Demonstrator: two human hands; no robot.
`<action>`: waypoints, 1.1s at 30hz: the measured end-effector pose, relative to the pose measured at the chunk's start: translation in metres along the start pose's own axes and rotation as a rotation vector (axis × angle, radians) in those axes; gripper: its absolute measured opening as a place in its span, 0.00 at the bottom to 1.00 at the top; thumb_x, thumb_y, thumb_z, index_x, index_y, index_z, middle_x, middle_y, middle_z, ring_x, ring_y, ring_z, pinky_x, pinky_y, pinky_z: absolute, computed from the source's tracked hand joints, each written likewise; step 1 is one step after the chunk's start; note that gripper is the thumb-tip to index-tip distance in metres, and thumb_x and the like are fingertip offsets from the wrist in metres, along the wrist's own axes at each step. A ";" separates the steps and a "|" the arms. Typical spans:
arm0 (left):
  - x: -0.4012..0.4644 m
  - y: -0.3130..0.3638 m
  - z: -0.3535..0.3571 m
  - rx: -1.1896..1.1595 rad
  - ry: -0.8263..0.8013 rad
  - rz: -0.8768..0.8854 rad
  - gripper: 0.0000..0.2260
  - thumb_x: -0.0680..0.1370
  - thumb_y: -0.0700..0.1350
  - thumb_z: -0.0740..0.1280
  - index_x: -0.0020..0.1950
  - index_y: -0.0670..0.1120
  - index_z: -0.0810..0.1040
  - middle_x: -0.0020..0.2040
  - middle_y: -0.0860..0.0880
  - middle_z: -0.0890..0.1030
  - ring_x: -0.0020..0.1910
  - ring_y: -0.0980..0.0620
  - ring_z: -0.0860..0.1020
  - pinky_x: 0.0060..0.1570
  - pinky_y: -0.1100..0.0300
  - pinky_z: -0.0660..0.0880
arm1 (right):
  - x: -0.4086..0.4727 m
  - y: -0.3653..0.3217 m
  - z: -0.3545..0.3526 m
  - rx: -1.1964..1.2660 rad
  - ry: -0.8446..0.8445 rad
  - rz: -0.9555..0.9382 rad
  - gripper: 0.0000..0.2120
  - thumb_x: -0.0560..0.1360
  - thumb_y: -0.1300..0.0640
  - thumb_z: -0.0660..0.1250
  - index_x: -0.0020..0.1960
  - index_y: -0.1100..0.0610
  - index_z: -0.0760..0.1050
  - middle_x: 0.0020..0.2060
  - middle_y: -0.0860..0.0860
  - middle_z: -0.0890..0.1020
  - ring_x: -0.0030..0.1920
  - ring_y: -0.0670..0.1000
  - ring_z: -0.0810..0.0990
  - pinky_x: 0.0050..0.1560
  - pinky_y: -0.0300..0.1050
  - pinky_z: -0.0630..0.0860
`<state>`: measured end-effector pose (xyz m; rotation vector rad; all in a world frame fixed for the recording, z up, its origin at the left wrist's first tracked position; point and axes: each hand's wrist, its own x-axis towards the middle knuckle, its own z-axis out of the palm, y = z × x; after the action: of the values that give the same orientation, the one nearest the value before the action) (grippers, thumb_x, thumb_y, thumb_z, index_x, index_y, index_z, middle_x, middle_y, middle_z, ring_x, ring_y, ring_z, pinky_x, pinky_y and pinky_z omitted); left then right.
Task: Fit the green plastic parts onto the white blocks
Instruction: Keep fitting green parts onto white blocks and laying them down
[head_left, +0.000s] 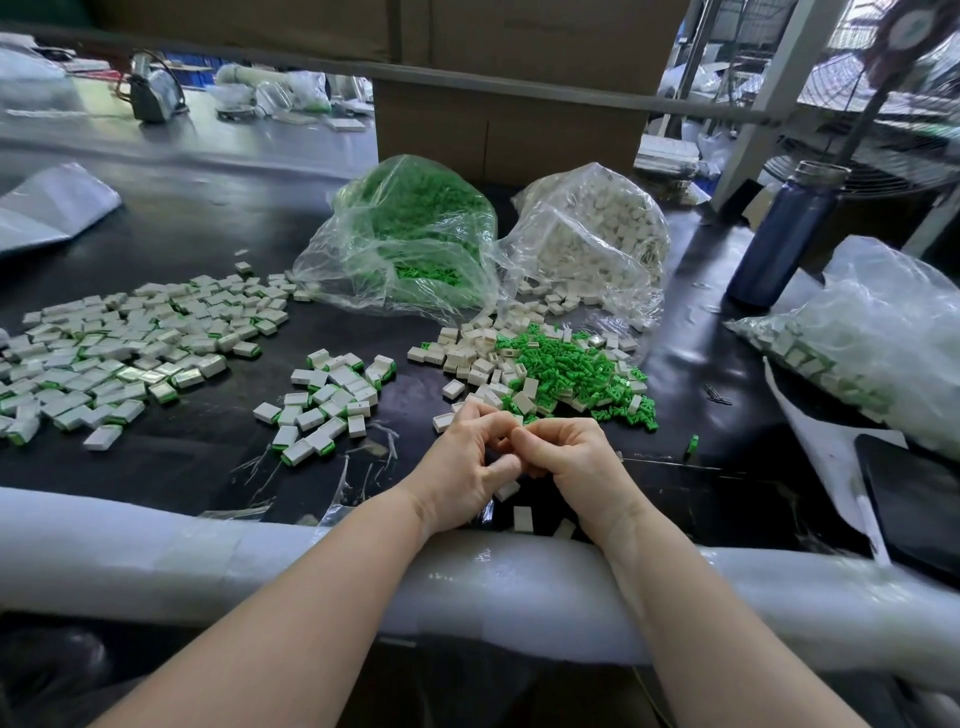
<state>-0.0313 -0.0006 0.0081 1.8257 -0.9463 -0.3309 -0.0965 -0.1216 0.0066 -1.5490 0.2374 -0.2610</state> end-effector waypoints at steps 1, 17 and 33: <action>0.000 0.000 0.000 0.003 -0.002 0.000 0.09 0.73 0.33 0.64 0.44 0.47 0.75 0.52 0.43 0.68 0.44 0.57 0.70 0.46 0.75 0.67 | 0.000 0.000 0.000 -0.003 0.002 -0.001 0.09 0.75 0.67 0.65 0.44 0.75 0.78 0.25 0.51 0.77 0.25 0.41 0.72 0.28 0.31 0.69; -0.002 0.004 -0.002 -0.097 0.081 -0.026 0.04 0.75 0.35 0.66 0.46 0.43 0.77 0.51 0.46 0.68 0.44 0.54 0.72 0.48 0.71 0.71 | -0.002 -0.003 0.004 -0.003 0.050 -0.070 0.10 0.77 0.60 0.64 0.39 0.61 0.80 0.28 0.49 0.81 0.30 0.45 0.80 0.32 0.36 0.76; -0.002 0.005 -0.003 0.038 0.151 -0.056 0.07 0.76 0.38 0.67 0.51 0.36 0.79 0.51 0.45 0.72 0.49 0.43 0.76 0.50 0.63 0.72 | 0.001 -0.003 0.001 -0.342 0.212 -0.153 0.09 0.72 0.63 0.69 0.37 0.52 0.77 0.36 0.55 0.82 0.39 0.55 0.79 0.46 0.54 0.78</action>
<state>-0.0329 0.0016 0.0137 1.8858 -0.8026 -0.2074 -0.0955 -0.1203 0.0095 -1.8825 0.3429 -0.5281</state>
